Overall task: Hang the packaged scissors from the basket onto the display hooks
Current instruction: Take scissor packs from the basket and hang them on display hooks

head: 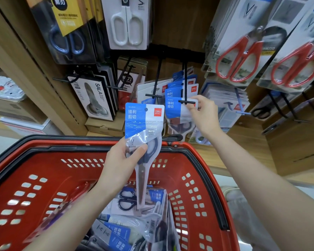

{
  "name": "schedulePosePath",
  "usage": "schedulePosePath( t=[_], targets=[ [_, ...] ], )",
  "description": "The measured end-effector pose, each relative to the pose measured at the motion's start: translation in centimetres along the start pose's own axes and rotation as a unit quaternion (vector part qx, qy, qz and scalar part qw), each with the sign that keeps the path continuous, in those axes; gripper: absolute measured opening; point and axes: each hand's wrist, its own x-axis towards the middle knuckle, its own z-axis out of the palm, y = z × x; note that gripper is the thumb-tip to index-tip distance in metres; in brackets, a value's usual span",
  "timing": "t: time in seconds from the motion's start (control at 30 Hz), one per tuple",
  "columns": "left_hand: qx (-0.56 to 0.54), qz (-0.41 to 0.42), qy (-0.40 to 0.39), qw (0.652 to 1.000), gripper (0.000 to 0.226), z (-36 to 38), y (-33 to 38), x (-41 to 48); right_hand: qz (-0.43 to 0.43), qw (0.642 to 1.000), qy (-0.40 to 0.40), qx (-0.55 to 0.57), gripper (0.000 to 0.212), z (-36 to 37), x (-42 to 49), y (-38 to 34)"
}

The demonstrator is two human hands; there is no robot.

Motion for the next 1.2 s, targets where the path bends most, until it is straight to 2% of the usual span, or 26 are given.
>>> schedulePosePath(
  t=[0.17,0.23,0.33,0.43,0.73,0.9,1.03,1.1,1.2],
  targets=[
    [0.000,-0.011,0.002,1.000,0.020,-0.1,-0.1,0.3,-0.007,1.000,0.021,-0.019,0.010,0.4,1.6,0.5],
    [-0.004,-0.013,0.006,1.000,0.020,-0.2,-0.1,0.4,-0.008,0.999,0.041,-0.012,0.016,0.8,2.6,0.5],
    [0.000,-0.006,0.014,1.000,0.016,-0.5,-0.1,0.5,0.046,0.996,0.074,0.006,0.021,1.2,4.0,0.4],
    [0.005,-0.008,0.016,1.000,0.013,-1.0,-0.3,0.6,0.064,0.994,0.089,-0.017,0.025,1.6,5.1,0.6],
    [0.007,-0.006,0.011,1.000,0.018,-1.2,-0.3,0.4,0.087,0.991,0.059,-0.078,0.033,1.6,5.9,0.4],
    [0.020,0.005,0.004,1.000,0.020,-0.7,-0.2,-0.2,0.137,0.990,-0.022,0.004,0.050,0.2,1.8,-0.7],
    [0.010,0.010,-0.021,1.000,0.023,0.1,0.1,-1.0,0.091,0.994,-0.013,0.051,0.030,-1.9,-4.3,-4.0],
    [0.011,0.024,-0.044,0.999,0.029,0.8,0.5,-1.6,0.095,0.987,-0.059,0.118,0.027,-2.7,-7.0,-6.1],
    [0.010,0.049,-0.083,0.995,0.027,2.1,1.2,-2.4,0.106,0.955,-0.136,0.242,0.021,-3.2,-10.0,-8.2]
  ],
)
